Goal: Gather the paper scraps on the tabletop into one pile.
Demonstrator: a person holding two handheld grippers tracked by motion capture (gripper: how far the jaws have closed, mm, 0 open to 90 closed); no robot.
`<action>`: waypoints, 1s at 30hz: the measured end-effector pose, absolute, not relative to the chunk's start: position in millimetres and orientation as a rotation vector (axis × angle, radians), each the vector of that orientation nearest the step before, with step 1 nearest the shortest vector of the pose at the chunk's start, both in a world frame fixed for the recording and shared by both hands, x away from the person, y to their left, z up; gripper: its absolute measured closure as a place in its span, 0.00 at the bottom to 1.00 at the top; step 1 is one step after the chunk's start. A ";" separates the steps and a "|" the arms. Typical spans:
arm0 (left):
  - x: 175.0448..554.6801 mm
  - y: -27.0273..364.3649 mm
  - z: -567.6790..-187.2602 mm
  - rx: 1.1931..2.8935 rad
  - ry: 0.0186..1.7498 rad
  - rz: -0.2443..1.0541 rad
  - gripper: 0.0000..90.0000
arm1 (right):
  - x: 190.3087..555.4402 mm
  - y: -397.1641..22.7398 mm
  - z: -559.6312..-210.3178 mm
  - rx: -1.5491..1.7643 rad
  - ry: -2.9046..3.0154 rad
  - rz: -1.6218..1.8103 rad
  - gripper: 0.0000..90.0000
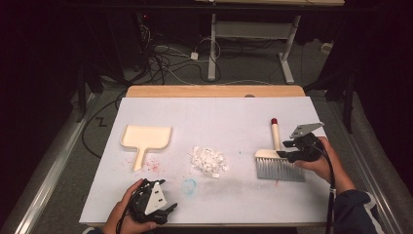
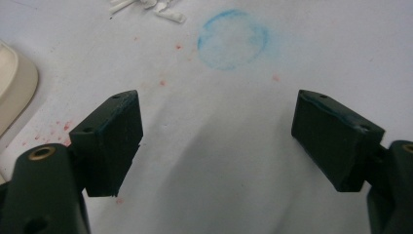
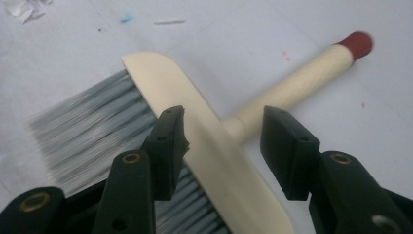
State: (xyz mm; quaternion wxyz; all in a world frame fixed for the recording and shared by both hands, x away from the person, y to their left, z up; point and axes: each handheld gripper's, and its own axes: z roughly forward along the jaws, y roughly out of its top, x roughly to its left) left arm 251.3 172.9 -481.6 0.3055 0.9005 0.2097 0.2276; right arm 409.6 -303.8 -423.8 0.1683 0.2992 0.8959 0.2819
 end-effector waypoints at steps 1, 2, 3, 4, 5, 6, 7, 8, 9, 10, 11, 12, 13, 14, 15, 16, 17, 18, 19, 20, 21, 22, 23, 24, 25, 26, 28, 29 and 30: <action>251.2 173.3 -481.7 2.383 0.556 0.602 0.20 | 408.8 -302.9 -424.1 0.848 2.537 0.815 0.58; 251.0 173.7 -481.7 2.383 0.558 0.602 0.20 | 407.8 -302.1 -424.1 0.856 2.512 0.808 0.56; 250.7 174.0 -481.7 2.382 0.558 0.604 0.20 | 407.0 -301.7 -423.8 0.861 2.492 0.814 0.54; 250.4 174.4 -481.4 2.381 0.557 0.605 0.20 | 406.1 -301.9 -423.0 0.870 2.473 0.831 0.53; 250.1 174.7 -481.0 2.379 0.557 0.608 0.20 | 405.1 -302.3 -421.7 0.880 2.445 0.849 0.52; 249.7 175.1 -480.4 2.382 0.554 0.612 0.20 | 403.7 -302.6 -420.2 0.891 2.415 0.868 0.50; 249.4 175.3 -480.1 2.378 0.555 0.615 0.20 | 402.4 -302.6 -418.6 0.891 2.392 0.893 0.49; 249.3 175.4 -479.9 2.376 0.557 0.616 0.20 | 400.7 -302.2 -416.9 0.896 2.364 0.906 0.48; 249.3 175.5 -479.6 2.374 0.557 0.618 0.20 | 399.1 -301.6 -415.3 0.908 2.333 0.912 0.46; 249.3 175.5 -479.3 2.373 0.556 0.620 0.20 | 397.7 -300.8 -413.8 0.914 2.309 0.922 0.44; 249.4 175.4 -479.1 2.373 0.555 0.621 0.20 | 395.7 -299.5 -412.3 0.923 2.290 0.934 0.40; 249.4 175.3 -479.0 2.373 0.554 0.624 0.20 | 393.8 -298.3 -410.8 0.923 2.265 0.941 0.40; 249.3 175.1 -478.9 2.372 0.555 0.627 0.20 | 391.8 -297.0 -409.2 0.932 2.234 0.947 0.38; 249.4 175.2 -478.8 2.370 0.555 0.626 0.20 | 390.1 -295.7 -407.4 0.932 2.206 0.951 0.36; 249.5 175.3 -478.6 2.368 0.555 0.628 0.20 | 388.1 -294.6 -405.6 0.935 2.181 0.960 0.35; 249.6 175.3 -478.6 2.364 0.559 0.632 0.20 | 385.8 -293.6 -403.8 0.939 2.161 0.972 0.34; 249.7 175.5 -478.4 2.362 0.562 0.635 0.20 | 383.6 -292.4 -402.1 0.933 2.140 0.985 0.32; 249.9 175.8 -478.3 2.356 0.566 0.637 0.20 | 380.8 -290.9 -400.3 0.927 2.122 0.994 0.31; 250.1 176.3 -477.8 2.355 0.568 0.637 0.20 | 378.1 -289.3 -398.5 0.921 2.105 0.990 0.31; 250.2 176.6 -477.6 2.352 0.573 0.639 0.20 | 375.7 -287.8 -396.6 0.915 2.091 0.980 0.30; 250.2 176.9 -477.4 2.350 0.573 0.642 0.20 | 372.5 -286.2 -394.7 0.907 2.070 0.982 0.29; 250.1 177.2 -477.2 2.349 0.575 0.643 0.20 | 369.0 -285.0 -393.1 0.902 2.047 0.990 0.28; 249.9 177.5 -477.0 2.348 0.575 0.646 0.20 | 365.8 -283.9 -391.8 0.892 2.025 0.989 0.28; 249.8 177.6 -476.9 2.347 0.577 0.648 0.20 | 362.3 -282.7 -390.7 0.892 2.005 0.983 0.27; 249.7 177.8 -476.8 2.346 0.579 0.650 0.20 | 358.9 -282.2 -389.9 0.886 1.995 0.986 0.27; 249.7 177.9 -476.8 2.345 0.582 0.652 0.20 | 355.7 -282.0 -389.0 0.880 1.987 0.991 0.27; 250.0 177.9 -476.7 2.342 0.586 0.653 0.20 | 349.2 -282.7 -387.4 0.878 1.965 1.007 0.27; 250.1 177.8 -476.5 2.342 0.587 0.655 0.20 | 345.8 -283.3 -386.9 0.874 1.954 1.018 0.27; 250.1 177.7 -476.4 2.341 0.586 0.657 0.20 | 342.2 -283.9 -386.3 0.871 1.942 1.025 0.27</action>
